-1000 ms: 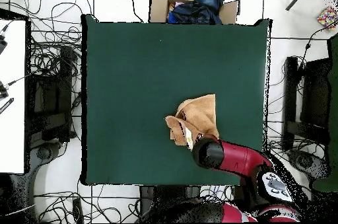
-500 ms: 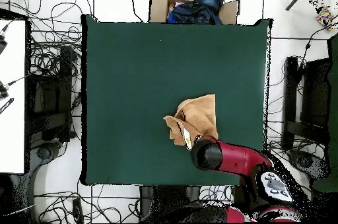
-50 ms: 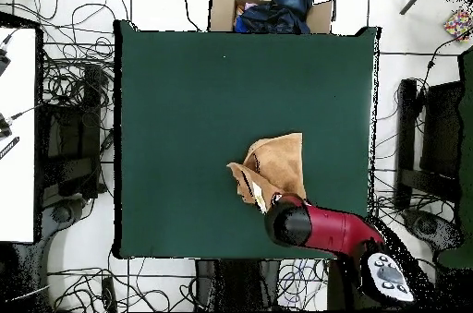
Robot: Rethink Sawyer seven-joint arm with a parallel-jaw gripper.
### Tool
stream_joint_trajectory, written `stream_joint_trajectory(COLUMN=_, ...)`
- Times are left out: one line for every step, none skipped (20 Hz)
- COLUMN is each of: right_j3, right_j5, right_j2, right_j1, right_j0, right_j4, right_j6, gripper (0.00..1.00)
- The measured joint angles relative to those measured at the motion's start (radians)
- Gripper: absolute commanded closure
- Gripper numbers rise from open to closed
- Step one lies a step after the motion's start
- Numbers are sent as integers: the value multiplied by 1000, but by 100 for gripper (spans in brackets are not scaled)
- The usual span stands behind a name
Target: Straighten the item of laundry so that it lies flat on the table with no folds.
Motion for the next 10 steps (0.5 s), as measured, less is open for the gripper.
stream_joint_trajectory(right_j3=1, right_j5=0, right_j2=1, right_j1=-2, right_j0=-1, right_j4=0, right_j6=0, gripper=0)
stream_joint_trajectory(right_j3=8, right_j5=0, right_j2=6, right_j1=-8, right_j0=-5, right_j4=0, right_j6=0, gripper=0)
stream_joint_trajectory(right_j3=17, right_j5=0, right_j2=16, right_j1=-18, right_j0=-14, right_j4=0, right_j6=0, gripper=0)
stream_joint_trajectory(right_j3=25, right_j5=0, right_j2=24, right_j1=-26, right_j0=-21, right_j4=0, right_j6=0, gripper=0)
stream_joint_trajectory(right_j3=30, right_j5=0, right_j2=28, right_j1=-32, right_j0=-26, right_j4=0, right_j6=0, gripper=0)
stream_joint_trajectory(right_j3=35, right_j5=0, right_j2=33, right_j1=-39, right_j0=-30, right_j4=0, right_j6=0, gripper=0)
stream_joint_trajectory(right_j3=42, right_j5=2, right_j2=46, right_j1=-49, right_j0=-40, right_j4=0, right_j6=0, gripper=0)
stream_joint_trajectory(right_j3=49, right_j5=4, right_j2=58, right_j1=-59, right_j0=-50, right_j4=0, right_j6=0, gripper=0)
stream_joint_trajectory(right_j3=51, right_j5=5, right_j2=67, right_j1=-64, right_j0=-56, right_j4=1, right_j6=0, gripper=0)
stream_joint_trajectory(right_j3=53, right_j5=8, right_j2=82, right_j1=-70, right_j0=-66, right_j4=4, right_j6=0, gripper=0)
